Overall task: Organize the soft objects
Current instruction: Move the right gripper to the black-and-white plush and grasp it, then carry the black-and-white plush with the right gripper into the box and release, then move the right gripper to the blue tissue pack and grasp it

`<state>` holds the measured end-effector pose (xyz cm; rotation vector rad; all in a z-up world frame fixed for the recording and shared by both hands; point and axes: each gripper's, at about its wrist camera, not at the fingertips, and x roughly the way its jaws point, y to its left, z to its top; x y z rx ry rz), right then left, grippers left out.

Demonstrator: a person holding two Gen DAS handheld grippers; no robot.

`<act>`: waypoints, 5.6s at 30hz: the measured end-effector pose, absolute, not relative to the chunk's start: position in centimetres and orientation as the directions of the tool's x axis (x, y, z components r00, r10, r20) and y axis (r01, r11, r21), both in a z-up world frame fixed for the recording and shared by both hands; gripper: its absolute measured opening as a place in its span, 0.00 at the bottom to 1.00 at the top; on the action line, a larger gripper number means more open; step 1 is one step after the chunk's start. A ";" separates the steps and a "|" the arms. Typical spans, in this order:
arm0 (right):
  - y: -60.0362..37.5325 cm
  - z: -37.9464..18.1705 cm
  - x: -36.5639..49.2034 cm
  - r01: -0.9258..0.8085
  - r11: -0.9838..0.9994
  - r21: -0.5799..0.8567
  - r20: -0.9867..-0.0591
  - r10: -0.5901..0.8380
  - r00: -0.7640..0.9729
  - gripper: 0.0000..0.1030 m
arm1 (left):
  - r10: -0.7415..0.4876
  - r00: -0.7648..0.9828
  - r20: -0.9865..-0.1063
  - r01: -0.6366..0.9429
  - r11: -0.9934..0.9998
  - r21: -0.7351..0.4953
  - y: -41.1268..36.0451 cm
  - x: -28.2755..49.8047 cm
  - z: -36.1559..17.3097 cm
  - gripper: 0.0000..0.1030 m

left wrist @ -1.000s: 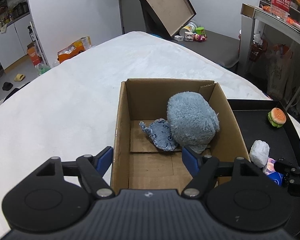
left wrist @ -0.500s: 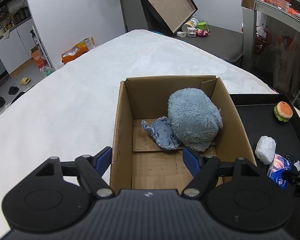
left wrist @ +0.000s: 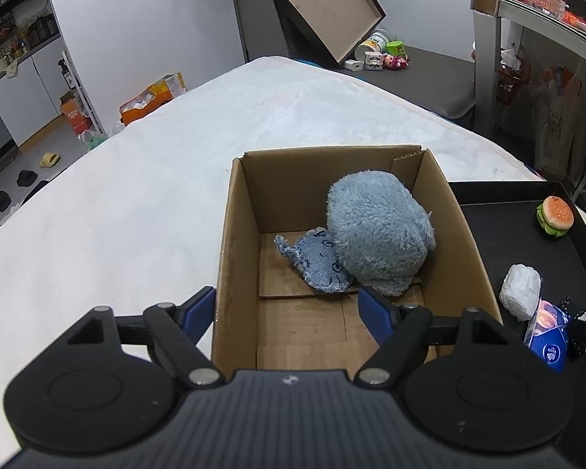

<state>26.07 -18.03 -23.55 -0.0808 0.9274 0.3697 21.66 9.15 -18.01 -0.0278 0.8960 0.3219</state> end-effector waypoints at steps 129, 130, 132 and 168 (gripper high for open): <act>-6.5 -14.4 23.1 -0.645 0.765 -0.002 -0.684 0.469 0.558 0.58 | 0.118 0.640 -0.759 -0.280 0.956 -0.088 13.8 17.6 -17.8 0.51; -6.9 -14.6 23.3 -0.636 0.772 -0.001 -0.687 0.462 0.561 0.58 | 0.120 0.639 -0.760 -0.278 0.957 -0.083 13.7 17.7 -17.7 0.52; -7.7 -15.1 23.5 -0.623 0.782 0.000 -0.693 0.449 0.564 0.62 | 0.121 0.635 -0.763 -0.271 0.960 -0.073 13.3 17.9 -17.7 0.56; -13.3 -24.9 26.3 -0.641 0.763 -0.082 -0.825 0.309 0.473 0.92 | 0.238 0.568 -0.788 -0.267 0.959 0.097 9.1 20.8 -18.2 0.76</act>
